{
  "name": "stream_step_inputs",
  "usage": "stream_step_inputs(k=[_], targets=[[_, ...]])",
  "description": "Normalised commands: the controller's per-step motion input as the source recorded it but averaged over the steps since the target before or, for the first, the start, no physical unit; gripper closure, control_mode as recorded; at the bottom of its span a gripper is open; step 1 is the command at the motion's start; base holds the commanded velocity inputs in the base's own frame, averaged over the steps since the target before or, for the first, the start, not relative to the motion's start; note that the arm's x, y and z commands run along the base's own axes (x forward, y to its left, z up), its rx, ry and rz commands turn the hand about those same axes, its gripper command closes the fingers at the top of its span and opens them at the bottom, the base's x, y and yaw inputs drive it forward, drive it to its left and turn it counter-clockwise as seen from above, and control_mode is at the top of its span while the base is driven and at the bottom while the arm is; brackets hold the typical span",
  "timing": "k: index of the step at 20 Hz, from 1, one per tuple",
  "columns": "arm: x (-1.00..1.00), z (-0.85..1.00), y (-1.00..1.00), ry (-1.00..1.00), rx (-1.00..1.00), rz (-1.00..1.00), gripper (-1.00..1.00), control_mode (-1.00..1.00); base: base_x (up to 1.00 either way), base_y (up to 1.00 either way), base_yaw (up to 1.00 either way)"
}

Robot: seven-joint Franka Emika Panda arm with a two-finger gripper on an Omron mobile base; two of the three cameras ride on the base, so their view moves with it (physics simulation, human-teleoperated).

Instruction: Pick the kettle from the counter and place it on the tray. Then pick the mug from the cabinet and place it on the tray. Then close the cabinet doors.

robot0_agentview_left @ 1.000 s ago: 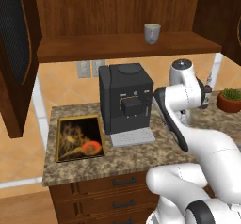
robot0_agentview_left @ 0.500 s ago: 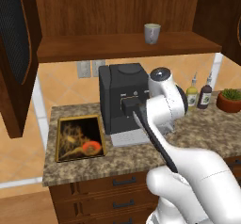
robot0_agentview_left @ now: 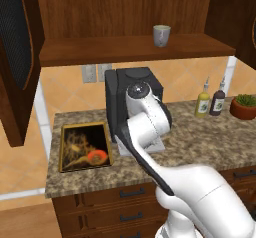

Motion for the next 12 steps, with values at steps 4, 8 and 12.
stream_step_inputs(k=[4, 8, 12], targets=[[0.12, -0.09, 0.97, 0.00, 0.00, 0.16, 1.00, -1.00, 0.00, 0.00, 0.00], [0.16, -0.09, 0.94, 0.01, 0.00, 0.12, 1.00, -1.00, 0.00, 0.00, 0.00], [0.35, -0.11, 0.94, 0.03, 0.00, 0.10, 1.00, -1.00, 0.00, 0.00, 0.00]])
